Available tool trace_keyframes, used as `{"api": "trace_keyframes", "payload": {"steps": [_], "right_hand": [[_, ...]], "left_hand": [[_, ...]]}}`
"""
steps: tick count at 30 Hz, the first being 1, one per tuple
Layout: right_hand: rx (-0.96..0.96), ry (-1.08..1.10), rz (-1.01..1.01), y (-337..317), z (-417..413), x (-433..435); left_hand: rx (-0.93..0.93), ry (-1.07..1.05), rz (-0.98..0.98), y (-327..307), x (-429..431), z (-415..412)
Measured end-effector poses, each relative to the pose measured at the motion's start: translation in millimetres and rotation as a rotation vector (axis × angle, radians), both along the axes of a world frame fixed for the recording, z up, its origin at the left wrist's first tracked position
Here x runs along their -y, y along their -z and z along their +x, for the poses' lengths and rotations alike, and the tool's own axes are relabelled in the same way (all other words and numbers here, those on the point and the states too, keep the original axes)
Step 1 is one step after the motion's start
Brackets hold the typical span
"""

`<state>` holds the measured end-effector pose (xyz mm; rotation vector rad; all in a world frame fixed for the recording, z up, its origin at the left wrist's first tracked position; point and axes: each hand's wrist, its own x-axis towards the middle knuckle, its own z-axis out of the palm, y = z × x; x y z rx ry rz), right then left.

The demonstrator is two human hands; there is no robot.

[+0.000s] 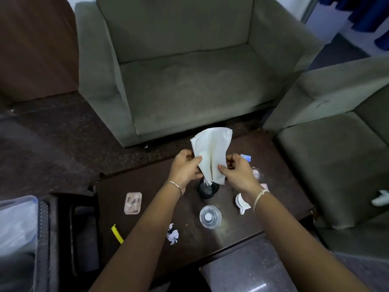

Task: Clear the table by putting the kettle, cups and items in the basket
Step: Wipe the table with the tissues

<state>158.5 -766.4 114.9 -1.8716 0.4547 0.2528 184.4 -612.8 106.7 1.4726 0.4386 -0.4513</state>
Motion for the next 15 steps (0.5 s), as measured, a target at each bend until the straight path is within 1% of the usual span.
{"api": "trace_keyframes", "payload": {"steps": [6, 9, 12, 15], "right_hand": [[-0.125, -0.116, -0.074, 66, 21, 6], [-0.166, -0.165, -0.089, 99, 27, 11], [-0.171, -0.219, -0.102, 128, 33, 17], [-0.160, -0.277, -0.160, 150, 39, 22]], "left_hand": [[-0.167, 0.091, 0.130, 60, 15, 13], [-0.202, 0.120, 0.216, 86, 22, 13], [-0.208, 0.088, 0.287, 109, 24, 15], [-0.249, 0.037, 0.326, 132, 28, 11]]}}
